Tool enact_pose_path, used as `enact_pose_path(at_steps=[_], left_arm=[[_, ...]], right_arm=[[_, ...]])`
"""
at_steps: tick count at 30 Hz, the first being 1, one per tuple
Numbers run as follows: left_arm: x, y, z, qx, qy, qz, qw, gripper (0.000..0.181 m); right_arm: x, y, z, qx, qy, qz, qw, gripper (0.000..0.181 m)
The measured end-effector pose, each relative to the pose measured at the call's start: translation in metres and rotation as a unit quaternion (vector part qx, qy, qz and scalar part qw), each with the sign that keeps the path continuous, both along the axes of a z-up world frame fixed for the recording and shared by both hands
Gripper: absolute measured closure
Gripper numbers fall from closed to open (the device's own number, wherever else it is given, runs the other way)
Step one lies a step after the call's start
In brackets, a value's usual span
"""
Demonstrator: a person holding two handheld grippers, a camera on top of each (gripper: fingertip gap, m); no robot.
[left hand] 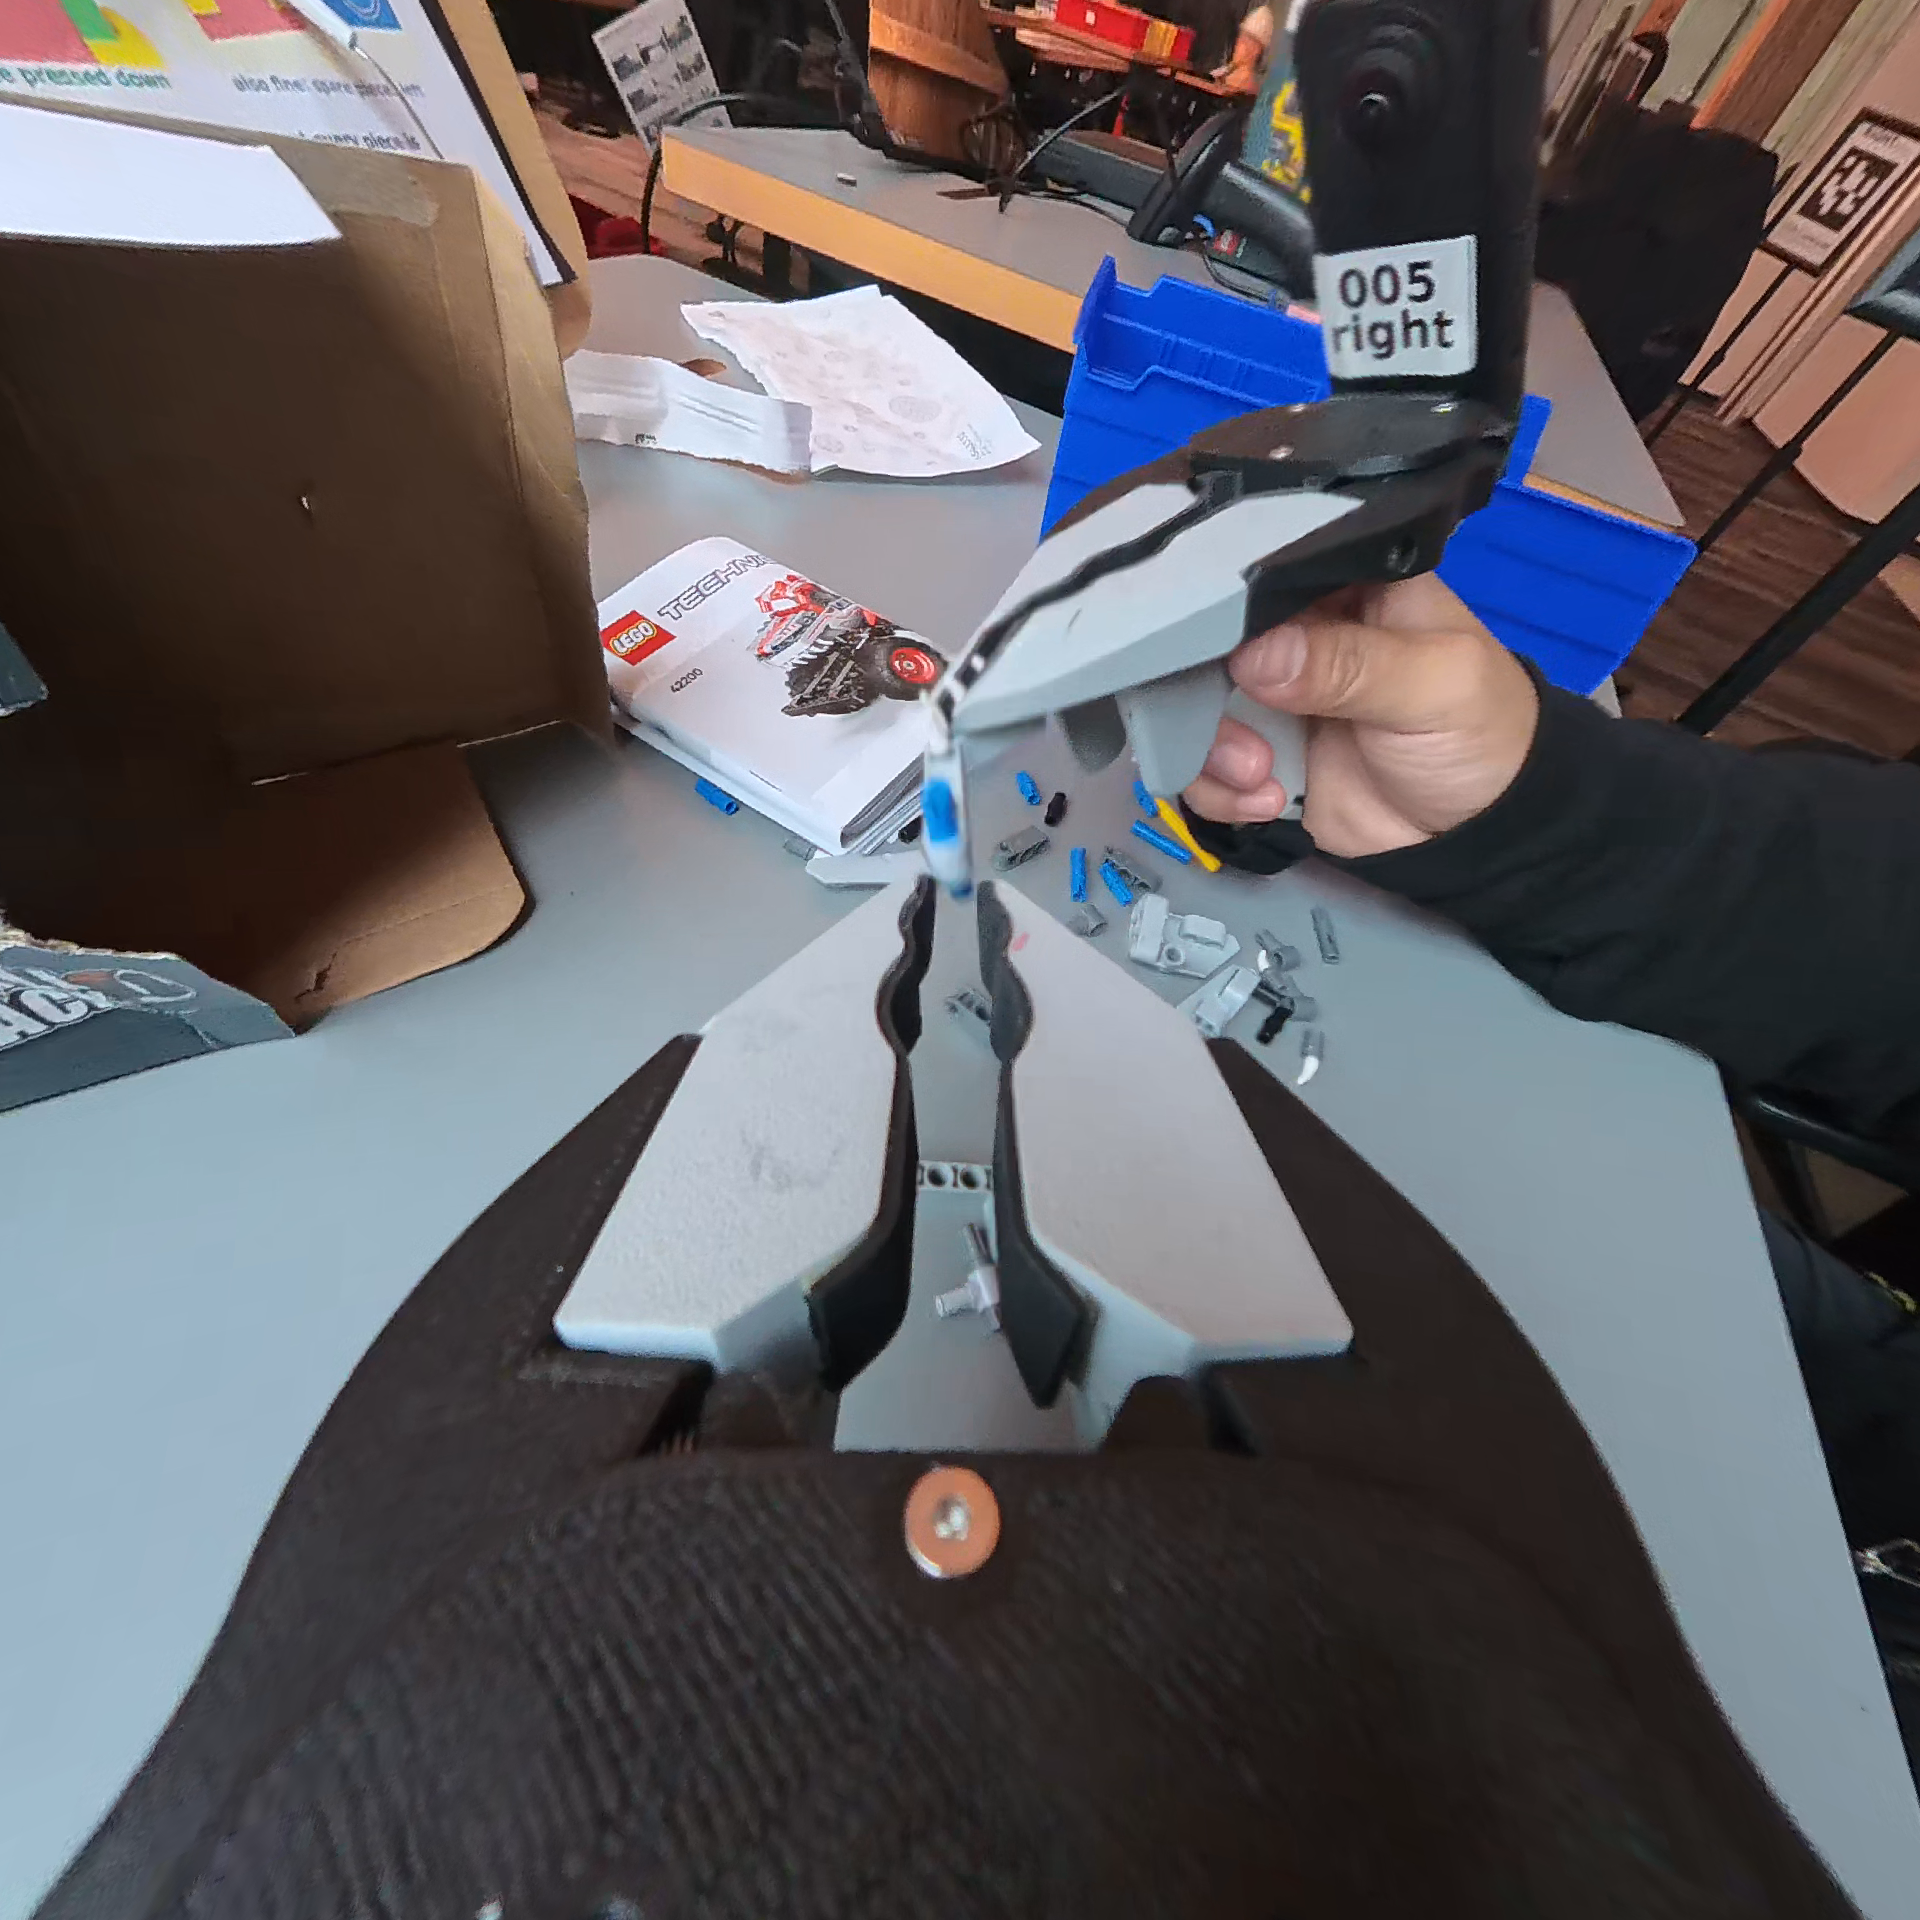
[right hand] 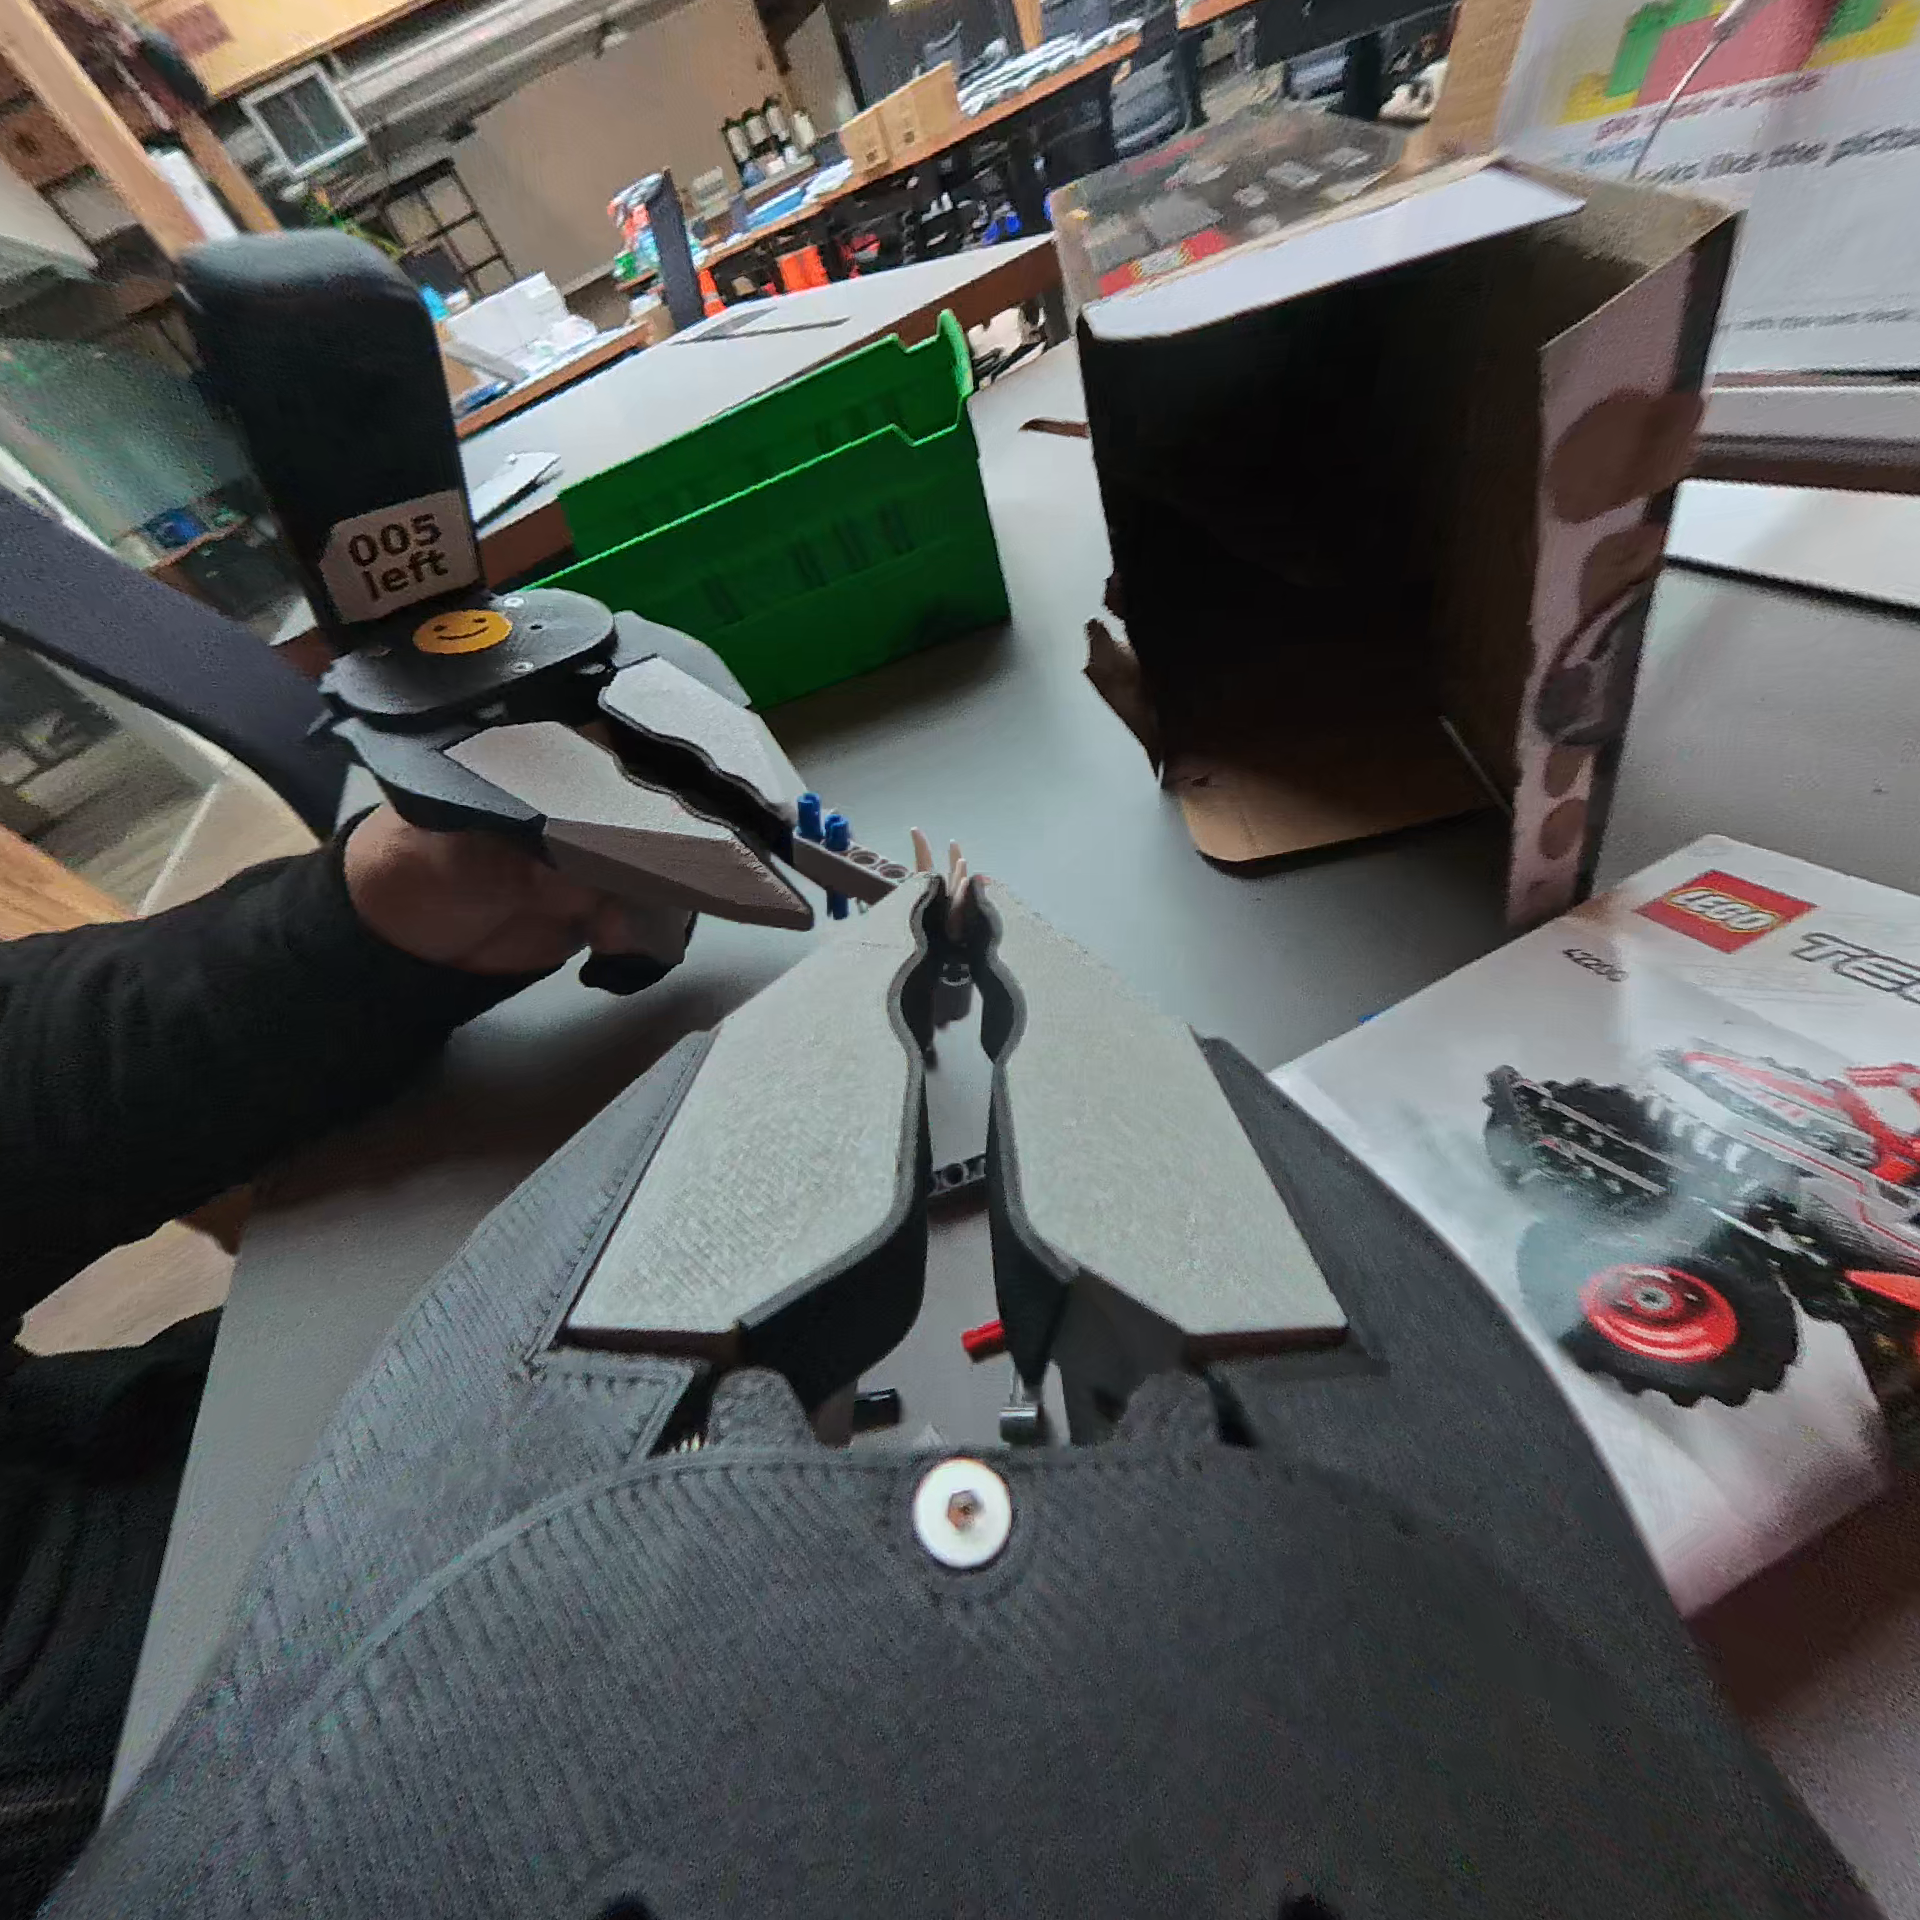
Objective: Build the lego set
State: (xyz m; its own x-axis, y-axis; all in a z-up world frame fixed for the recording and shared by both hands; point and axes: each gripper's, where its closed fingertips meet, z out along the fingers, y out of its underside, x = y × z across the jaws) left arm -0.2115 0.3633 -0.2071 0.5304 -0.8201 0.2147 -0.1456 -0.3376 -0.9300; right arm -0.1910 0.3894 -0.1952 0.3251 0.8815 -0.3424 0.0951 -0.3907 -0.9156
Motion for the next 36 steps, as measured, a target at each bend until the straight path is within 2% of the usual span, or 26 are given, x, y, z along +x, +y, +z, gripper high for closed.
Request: enact_pose_path(at_steps=[7,17,20,22,30,36], left_arm=[[-0.006,0.003,0.002,-0.024,-0.025,-0.001,0.999,0.172],[-0.001,0.0,0.003,-0.025,-0.036,-0.017,0.999,0.167],[-0.002,-0.001,0.005,-0.022,-0.039,-0.018,0.999,0.168],[-0.002,-0.001,0.005,-0.026,-0.039,-0.021,0.999,0.177],[0.001,-0.002,-0.002,-0.05,-0.038,-0.025,0.998,0.17],[-0.001,0.0,-0.004,-0.052,-0.035,-0.019,0.998,0.176]], right_arm=[[0.012,0.008,0.006,-0.027,0.03,-0.018,0.999,0.181],[0.002,0.0,-0.004,-0.039,0.007,0.006,0.999,0.181],[0.001,-0.001,-0.005,-0.035,-0.002,0.008,0.999,0.181],[0.001,-0.002,-0.004,-0.03,-0.002,0.009,1.0,0.181],[-0.002,-0.009,-0.007,0.012,-0.05,0.016,0.999,0.181],[-0.004,-0.008,-0.008,0.04,-0.076,0.004,0.996,0.181]])
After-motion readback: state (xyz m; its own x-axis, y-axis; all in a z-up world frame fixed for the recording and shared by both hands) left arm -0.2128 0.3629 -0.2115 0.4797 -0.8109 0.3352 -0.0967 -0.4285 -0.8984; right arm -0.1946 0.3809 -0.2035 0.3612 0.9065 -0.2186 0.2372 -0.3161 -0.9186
